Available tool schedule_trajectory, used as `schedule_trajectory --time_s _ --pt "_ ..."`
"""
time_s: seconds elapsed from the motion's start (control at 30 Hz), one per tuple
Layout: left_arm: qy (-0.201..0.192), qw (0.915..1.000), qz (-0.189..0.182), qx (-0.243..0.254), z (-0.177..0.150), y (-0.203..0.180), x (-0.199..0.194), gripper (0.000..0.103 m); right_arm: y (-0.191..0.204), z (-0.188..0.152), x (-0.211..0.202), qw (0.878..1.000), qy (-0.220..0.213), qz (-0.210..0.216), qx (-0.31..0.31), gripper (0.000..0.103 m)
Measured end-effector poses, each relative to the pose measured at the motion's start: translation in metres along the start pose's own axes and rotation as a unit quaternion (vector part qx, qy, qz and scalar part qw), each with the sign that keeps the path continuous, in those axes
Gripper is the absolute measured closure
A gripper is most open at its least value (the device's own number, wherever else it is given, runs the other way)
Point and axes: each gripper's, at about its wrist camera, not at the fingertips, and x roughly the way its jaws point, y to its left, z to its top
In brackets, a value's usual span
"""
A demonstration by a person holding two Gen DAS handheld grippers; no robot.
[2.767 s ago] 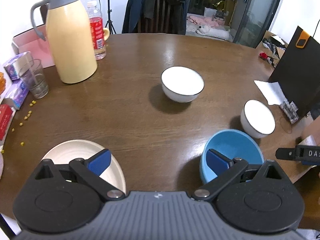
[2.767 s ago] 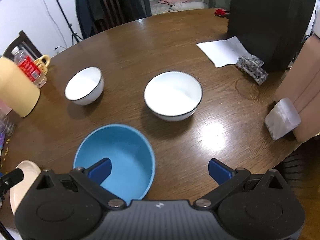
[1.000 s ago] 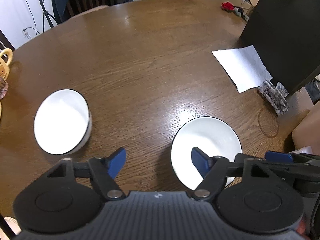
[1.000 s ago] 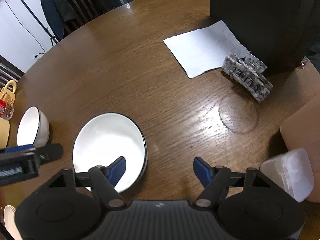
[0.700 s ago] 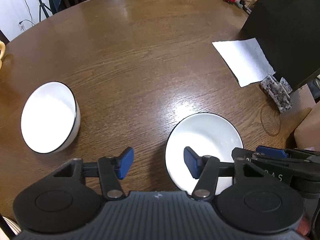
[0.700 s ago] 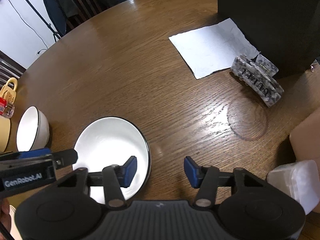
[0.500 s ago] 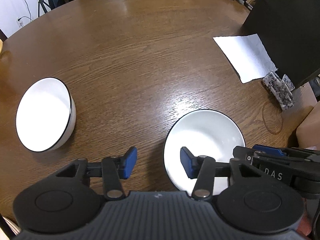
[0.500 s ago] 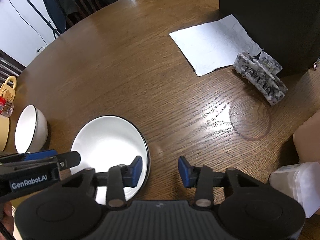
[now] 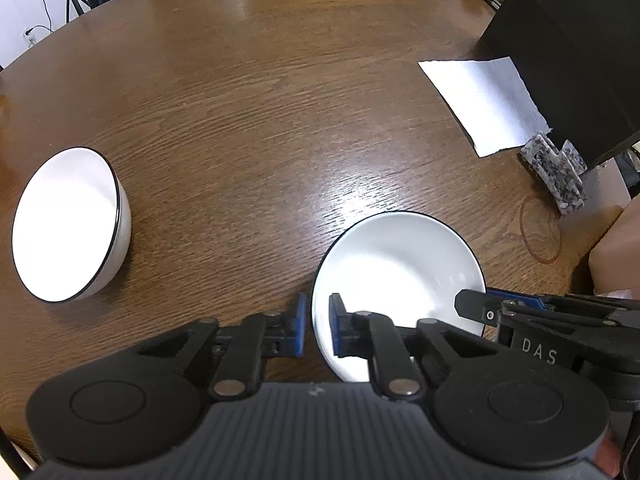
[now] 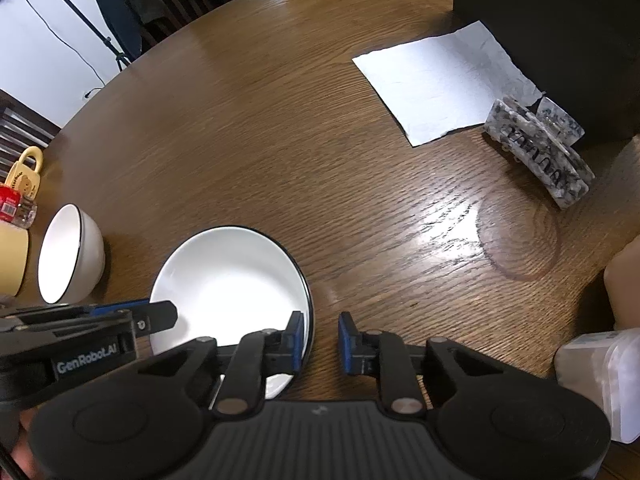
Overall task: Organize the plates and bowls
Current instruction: 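Close both grippers on the white bowl rim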
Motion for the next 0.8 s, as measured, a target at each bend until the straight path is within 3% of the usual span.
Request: schedule_trajectory --time_s 0.2,0.8 --pt "0.0 1.0 0.004 -0.005 0.0004 0.0019 0.0007 0.097 0.0009 0.0007 0.0002 1.0 0.001 0.013 -0.002 0.097" --pt "-0.002 0.9998 0.015 -0.012 -0.001 -0.0006 0.0004 0.097 0.0053 0.0004 0.0003 1.0 0.0 0.001 -0.011 0.098"
